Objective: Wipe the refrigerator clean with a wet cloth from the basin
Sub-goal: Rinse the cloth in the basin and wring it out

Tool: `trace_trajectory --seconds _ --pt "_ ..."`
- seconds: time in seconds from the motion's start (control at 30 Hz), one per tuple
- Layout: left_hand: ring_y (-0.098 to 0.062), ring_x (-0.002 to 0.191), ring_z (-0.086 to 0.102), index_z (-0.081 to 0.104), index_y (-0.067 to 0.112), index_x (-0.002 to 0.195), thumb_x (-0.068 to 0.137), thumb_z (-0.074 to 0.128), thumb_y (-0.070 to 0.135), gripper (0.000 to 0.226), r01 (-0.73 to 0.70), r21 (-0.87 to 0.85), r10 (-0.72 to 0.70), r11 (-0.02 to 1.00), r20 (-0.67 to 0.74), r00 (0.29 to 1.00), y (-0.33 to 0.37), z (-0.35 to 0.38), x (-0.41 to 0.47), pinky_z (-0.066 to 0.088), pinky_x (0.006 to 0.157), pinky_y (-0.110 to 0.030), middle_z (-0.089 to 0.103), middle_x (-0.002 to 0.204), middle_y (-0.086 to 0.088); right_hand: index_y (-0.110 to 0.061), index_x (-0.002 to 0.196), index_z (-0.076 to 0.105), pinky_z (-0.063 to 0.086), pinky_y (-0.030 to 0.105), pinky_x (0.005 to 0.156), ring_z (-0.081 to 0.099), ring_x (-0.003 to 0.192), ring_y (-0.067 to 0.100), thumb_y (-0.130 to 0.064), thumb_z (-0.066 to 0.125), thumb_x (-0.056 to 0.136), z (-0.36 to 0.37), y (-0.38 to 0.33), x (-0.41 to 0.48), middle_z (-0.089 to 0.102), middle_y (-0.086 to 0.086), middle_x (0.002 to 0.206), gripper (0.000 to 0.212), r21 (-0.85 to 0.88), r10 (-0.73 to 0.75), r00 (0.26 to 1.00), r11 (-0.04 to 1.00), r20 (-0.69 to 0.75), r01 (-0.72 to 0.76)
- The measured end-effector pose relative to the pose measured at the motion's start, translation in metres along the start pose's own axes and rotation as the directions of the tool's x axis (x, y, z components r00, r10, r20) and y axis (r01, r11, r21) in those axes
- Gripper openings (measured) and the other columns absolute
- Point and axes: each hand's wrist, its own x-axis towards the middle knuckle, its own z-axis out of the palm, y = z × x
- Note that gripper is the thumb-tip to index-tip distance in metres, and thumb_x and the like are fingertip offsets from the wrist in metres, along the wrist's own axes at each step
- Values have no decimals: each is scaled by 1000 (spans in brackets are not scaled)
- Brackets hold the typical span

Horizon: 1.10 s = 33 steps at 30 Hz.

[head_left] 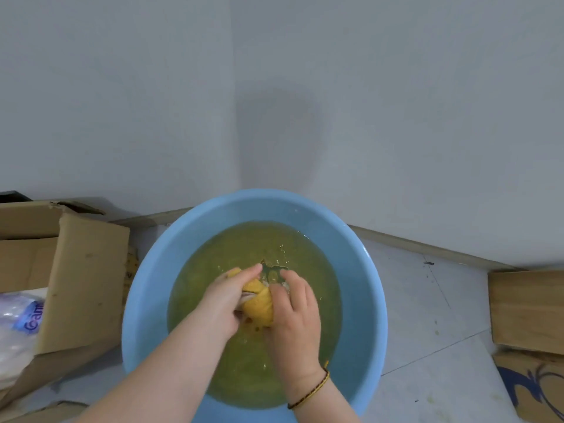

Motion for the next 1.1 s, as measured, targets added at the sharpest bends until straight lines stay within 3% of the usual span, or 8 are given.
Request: trace_trajectory --seconds 0.1,0.17,0.27,0.37,0.47,0.7,0.97,1.1 --pt "-16 68 60 58 15 101 79 63 5 25 -99 -57 104 993 91 990 8 6 3 46 60 -29 64 79 -4 -15 88 44 40 18 63 45 77 12 -7 57 65 -1 -6 14 52 -2 94 27 139 134 991 982 -23 -129" --pt "-16 67 60 58 17 90 77 62 -1 23 -217 -111 229 970 108 967 13 11 1 48 60 -29 64 79 -4 -20 85 49 38 14 56 46 70 9 -6 56 73 -10 -12 26 56 -6 79 21 241 337 936 905 98 -351" --pt "-14 56 58 58 16 78 75 62 -6 22 -388 -97 398 917 126 909 18 16 2 50 55 -26 62 61 -1 -41 76 46 49 25 62 56 68 12 -11 61 81 -15 -25 34 57 -14 72 34 382 567 649 527 507 -759" --pt "-11 38 51 57 14 62 71 66 2 17 -495 47 474 868 224 852 26 21 1 45 43 -19 55 44 0 -36 72 51 52 30 61 59 62 13 -14 66 77 -12 -33 34 61 -9 70 27 405 601 544 365 586 -838" --pt "-13 34 44 53 19 39 70 67 18 33 -506 125 456 853 289 841 30 21 3 40 41 -17 50 38 -1 -20 61 49 38 18 48 43 44 4 -2 67 73 -10 -36 35 52 -10 50 27 390 524 478 276 705 -878" --pt "-13 32 41 46 17 35 76 58 0 47 -477 113 410 872 367 835 28 19 9 37 40 -14 45 35 -2 -14 55 39 22 11 35 28 27 5 -5 47 46 -15 -26 43 33 -12 28 15 310 358 361 193 861 -931" --pt "-14 33 39 37 8 49 83 46 -3 36 -413 130 336 901 389 858 24 20 11 36 41 -16 42 36 -3 -11 59 41 20 10 35 26 28 6 13 52 66 -18 -12 37 32 -8 37 27 262 225 285 125 932 -957" --pt "-14 37 43 42 13 47 84 47 4 39 -374 146 305 916 354 884 32 11 10 38 41 -17 45 38 0 -11 64 45 24 12 34 30 27 3 11 55 71 -14 -22 40 37 -11 34 25 238 307 306 238 901 -942"
